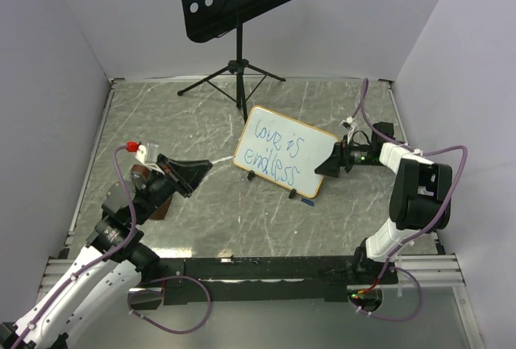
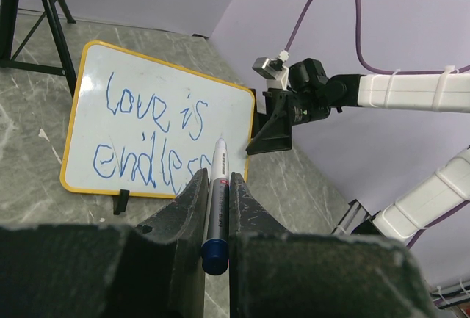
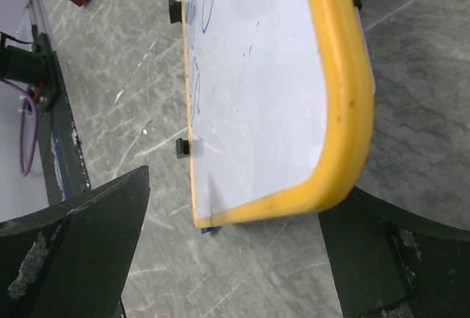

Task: Write a sentence on the whiteboard
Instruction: Place the whiteboard on the whiteboard stand, then close the whiteboard marker at the center of the board.

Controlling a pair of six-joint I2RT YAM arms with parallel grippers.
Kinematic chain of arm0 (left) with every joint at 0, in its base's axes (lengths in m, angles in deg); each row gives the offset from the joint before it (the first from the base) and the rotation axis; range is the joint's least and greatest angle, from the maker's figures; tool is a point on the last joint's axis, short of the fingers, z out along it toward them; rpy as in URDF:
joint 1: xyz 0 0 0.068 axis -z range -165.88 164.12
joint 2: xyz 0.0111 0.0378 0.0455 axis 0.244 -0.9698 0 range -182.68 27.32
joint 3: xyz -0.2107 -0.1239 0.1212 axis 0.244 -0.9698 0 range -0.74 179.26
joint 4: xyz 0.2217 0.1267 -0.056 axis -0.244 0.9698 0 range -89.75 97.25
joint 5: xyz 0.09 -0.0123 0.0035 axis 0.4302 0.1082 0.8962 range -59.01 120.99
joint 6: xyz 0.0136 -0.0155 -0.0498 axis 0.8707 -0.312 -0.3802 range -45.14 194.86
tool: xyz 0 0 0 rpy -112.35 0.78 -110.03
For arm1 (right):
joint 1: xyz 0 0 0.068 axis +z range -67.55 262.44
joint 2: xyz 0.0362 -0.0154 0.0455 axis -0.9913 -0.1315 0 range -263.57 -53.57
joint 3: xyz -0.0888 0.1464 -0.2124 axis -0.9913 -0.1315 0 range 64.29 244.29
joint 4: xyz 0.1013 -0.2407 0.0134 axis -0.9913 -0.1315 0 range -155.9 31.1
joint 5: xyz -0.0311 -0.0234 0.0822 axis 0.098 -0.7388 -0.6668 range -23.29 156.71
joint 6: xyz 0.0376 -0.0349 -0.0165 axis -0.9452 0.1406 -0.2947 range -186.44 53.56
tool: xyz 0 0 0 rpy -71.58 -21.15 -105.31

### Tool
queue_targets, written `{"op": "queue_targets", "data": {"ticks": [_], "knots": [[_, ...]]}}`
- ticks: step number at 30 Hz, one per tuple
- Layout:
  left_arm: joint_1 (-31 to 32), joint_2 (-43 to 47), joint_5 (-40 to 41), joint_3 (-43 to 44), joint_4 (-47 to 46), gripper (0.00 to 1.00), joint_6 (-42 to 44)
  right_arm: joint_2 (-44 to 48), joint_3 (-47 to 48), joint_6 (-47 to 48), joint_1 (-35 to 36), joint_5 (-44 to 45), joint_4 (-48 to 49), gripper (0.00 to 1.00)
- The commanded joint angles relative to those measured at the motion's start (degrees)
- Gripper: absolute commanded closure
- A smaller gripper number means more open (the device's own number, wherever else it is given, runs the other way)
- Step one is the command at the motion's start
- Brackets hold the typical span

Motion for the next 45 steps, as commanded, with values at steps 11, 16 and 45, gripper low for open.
{"op": "queue_targets", "data": {"ticks": [11, 16, 45], "knots": [[-0.16, 1.66, -1.42, -0.91, -2.2, 0.99, -0.83, 6.41, -2.11, 16.07, -4.9, 3.17, -12.86, 0.0], [-0.16, 2.36, -1.59, -1.88, -2.91, 0.99, -1.1, 8.6, -1.15, 17.84, -5.52, 3.78, -17.78, 0.0], [-0.25, 4.38, -2.29, -3.63, -2.64, 0.99, 0.22, 37.28, -15.64, 28.75, 26.12, 35.24, -16.92, 0.41]]}}
